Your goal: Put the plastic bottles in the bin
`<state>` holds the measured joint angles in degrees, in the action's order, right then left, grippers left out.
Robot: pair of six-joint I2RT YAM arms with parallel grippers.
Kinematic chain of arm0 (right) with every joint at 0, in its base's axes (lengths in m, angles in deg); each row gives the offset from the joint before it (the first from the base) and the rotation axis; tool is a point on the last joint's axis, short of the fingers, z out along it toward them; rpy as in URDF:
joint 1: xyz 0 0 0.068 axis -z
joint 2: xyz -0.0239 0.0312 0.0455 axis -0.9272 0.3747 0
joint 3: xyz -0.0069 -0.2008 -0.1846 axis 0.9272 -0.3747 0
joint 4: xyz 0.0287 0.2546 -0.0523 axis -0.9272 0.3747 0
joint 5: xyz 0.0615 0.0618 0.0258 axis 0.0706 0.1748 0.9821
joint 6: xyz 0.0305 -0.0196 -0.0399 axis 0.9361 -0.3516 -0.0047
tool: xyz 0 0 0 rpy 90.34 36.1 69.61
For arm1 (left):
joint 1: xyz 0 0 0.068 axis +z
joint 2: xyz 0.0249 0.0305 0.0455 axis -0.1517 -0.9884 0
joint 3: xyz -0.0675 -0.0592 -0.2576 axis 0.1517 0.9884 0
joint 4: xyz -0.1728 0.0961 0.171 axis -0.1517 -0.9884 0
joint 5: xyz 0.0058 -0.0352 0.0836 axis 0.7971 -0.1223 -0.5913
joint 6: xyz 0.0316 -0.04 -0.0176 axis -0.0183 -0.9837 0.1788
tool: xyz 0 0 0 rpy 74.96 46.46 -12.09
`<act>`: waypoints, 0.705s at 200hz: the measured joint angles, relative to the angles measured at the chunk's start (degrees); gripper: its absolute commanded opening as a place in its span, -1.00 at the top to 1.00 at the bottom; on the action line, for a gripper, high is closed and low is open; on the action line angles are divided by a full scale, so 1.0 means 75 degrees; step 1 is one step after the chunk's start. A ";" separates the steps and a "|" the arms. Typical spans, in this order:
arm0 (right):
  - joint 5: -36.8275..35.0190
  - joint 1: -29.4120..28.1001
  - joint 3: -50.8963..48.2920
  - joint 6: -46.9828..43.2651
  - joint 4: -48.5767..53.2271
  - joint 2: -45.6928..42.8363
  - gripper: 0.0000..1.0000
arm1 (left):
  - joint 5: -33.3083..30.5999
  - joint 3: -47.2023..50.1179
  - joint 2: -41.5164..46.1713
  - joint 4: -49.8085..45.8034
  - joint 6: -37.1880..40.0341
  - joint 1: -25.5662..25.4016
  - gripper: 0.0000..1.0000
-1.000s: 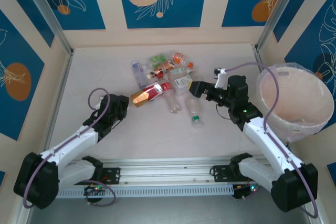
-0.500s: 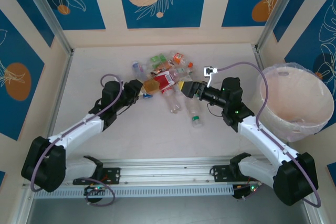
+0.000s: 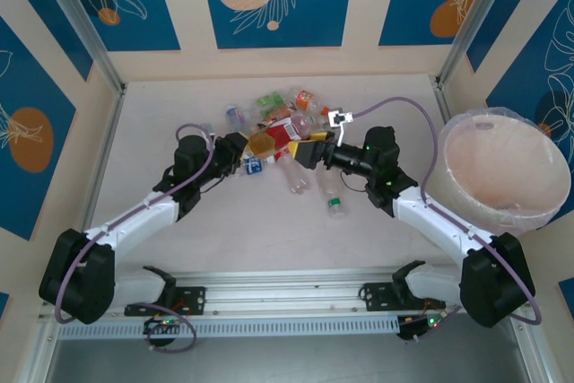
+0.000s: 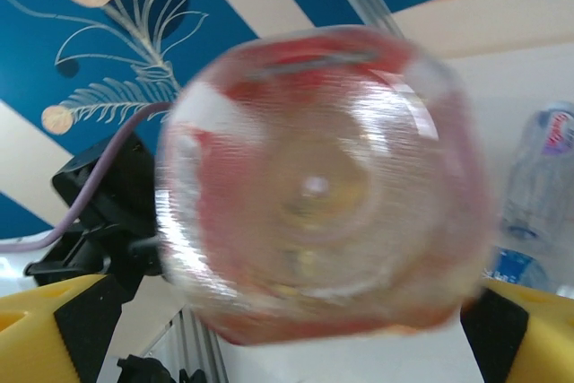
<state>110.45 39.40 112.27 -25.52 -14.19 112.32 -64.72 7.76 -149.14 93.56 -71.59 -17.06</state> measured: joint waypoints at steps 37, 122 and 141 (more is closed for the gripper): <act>-0.0125 -0.0128 0.0335 -0.0286 0.0003 0.0280 -0.99 | 0.0099 -0.0143 -0.0160 0.0128 -0.0052 0.0000 1.00; -0.0953 -0.0242 0.1105 -0.0160 -0.0023 0.1166 -0.58 | 0.0460 -0.0251 -0.0664 0.0146 0.0020 -0.0111 1.00; -0.1035 -0.0239 0.1105 -0.0181 0.0076 0.1166 -0.38 | 0.0466 -0.0251 -0.0699 0.0149 0.0003 -0.0111 1.00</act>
<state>102.69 37.60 120.55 -26.87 -13.62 121.06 -61.22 5.88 -154.38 94.68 -71.57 -17.89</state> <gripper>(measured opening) 0.742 0.227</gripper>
